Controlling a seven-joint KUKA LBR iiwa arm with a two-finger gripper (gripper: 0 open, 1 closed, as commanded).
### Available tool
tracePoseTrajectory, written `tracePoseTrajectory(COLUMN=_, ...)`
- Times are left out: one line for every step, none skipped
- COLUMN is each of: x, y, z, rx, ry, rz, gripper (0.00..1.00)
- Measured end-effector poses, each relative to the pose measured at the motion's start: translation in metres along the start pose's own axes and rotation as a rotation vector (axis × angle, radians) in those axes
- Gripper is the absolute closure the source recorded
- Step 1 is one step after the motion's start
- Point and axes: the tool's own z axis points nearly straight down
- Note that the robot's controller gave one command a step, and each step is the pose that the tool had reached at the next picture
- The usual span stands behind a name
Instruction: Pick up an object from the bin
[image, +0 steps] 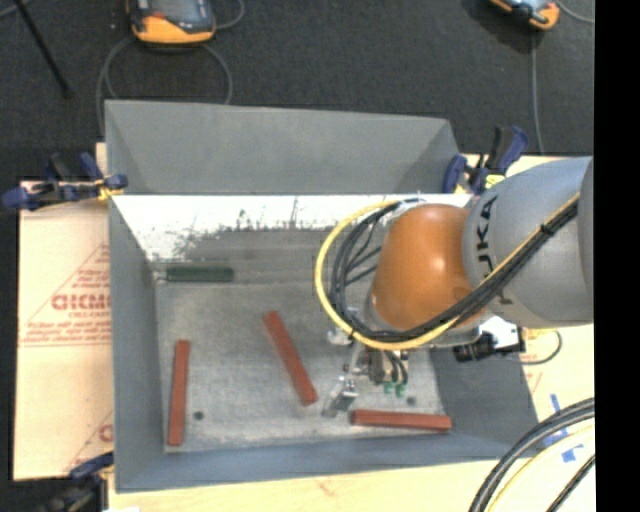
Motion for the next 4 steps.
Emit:
tracePoseTrajectory(x=0.002, y=0.027, z=0.035, rx=0.001, ry=-0.002, rz=-0.022, gripper=0.0)
tracePoseTrajectory(x=-0.029, y=0.035, z=0.059, rx=-0.003, ry=0.004, rz=0.099, gripper=1.0)
tracePoseTrajectory(x=-0.029, y=0.035, z=0.059, rx=-0.004, ry=0.004, rz=0.1, gripper=1.0)
tracePoseTrajectory(x=-0.071, y=0.034, z=-0.078, rx=0.0, ry=-0.003, rz=0.089, gripper=1.0)
